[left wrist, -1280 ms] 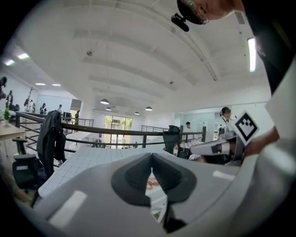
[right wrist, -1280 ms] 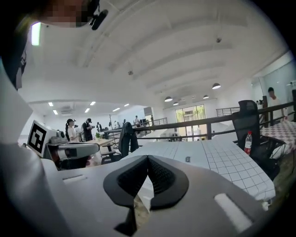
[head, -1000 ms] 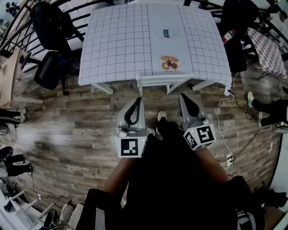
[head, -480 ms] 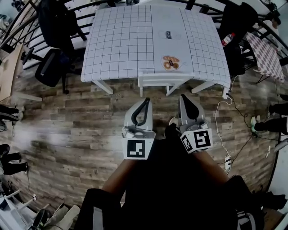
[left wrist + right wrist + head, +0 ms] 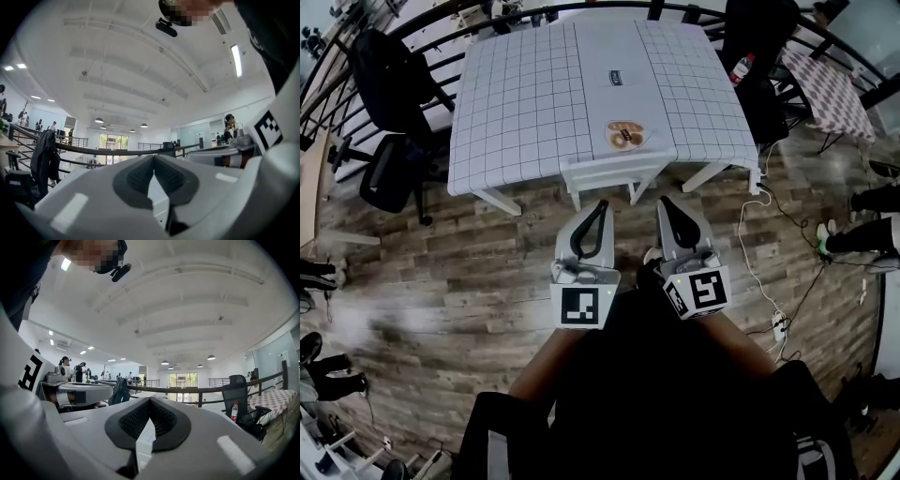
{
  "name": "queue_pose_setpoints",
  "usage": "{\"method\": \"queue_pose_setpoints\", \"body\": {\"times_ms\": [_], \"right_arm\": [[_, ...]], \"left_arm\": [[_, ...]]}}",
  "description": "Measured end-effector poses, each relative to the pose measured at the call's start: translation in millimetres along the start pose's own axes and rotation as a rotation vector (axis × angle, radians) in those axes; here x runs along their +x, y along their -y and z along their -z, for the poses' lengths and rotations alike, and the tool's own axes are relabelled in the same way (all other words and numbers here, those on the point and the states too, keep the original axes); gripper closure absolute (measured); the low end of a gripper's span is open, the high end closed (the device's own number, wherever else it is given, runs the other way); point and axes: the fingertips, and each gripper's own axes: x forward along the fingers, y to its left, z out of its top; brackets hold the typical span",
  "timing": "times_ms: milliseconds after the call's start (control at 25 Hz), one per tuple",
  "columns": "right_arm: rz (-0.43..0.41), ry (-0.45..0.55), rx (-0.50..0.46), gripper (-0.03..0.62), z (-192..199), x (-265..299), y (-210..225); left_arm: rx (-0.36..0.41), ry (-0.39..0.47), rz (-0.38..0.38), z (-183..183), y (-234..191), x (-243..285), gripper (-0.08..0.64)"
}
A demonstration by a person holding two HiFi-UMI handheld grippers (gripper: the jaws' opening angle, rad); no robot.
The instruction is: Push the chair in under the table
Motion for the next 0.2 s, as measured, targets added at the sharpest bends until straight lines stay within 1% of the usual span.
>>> {"method": "queue_pose_setpoints", "body": {"times_ms": [80, 200], "right_arm": [[0.007, -0.004, -0.003, 0.595, -10, 3, 10], [0.027, -0.014, 0.010, 0.595, -35, 8, 22]], "left_arm": [[0.002, 0.002, 0.005, -9, 3, 9, 0.549], [0.005, -0.012, 0.021, -29, 6, 21, 0.549]]}}
